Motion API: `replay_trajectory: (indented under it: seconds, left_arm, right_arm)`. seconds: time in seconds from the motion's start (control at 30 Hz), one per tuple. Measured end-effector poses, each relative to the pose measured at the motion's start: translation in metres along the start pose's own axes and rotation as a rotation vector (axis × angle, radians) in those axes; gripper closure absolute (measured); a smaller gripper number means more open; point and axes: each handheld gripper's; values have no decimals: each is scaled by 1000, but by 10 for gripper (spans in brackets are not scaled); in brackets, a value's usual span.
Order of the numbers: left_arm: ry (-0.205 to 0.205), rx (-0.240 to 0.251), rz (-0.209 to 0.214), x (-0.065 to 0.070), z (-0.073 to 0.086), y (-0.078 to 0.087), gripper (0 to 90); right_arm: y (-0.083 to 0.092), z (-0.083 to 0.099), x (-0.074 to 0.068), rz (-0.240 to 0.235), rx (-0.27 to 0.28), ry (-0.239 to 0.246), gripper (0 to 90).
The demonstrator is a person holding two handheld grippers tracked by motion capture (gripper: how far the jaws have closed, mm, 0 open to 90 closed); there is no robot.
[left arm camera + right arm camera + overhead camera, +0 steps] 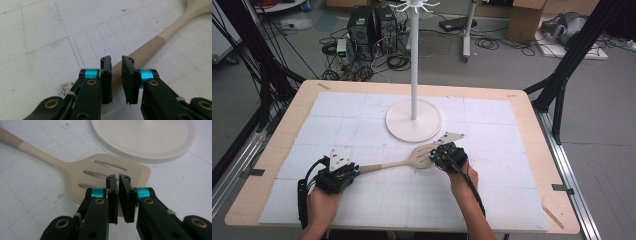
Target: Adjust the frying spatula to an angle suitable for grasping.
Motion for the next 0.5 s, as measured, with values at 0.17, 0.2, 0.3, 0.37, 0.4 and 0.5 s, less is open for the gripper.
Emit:
replay_trajectory:
  seconds: [0.17,0.2,0.3,0.37,0.4,0.5]
  left_arm:
    - [-19,10,-39,-3,-9,-10,785]
    - [-12,13,-41,-4,-10,-12,784]
    - [-12,13,-33,-7,-13,-15,781]
    - [29,48,4,-16,-15,-9,783]
    - [29,48,4,-16,-15,-9,792]
    - [120,102,32,-32,-20,2,827]
  right_arm:
    - [4,2,-3,-14,2,-3,860]
    - [5,2,-4,-19,5,-5,860]
    - [7,6,-10,-45,12,-26,857]
    - [6,8,-13,-61,5,-51,849]
    - [6,8,-13,-61,5,-51,849]
    - [8,12,-19,-54,37,-16,805]
Point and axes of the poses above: each handheld gripper's, and its own axes: y roughly backward along the jaws, z roughly out of its underside, x roughly to its right, and after that the axes turned 14 degrees about y, right-handed
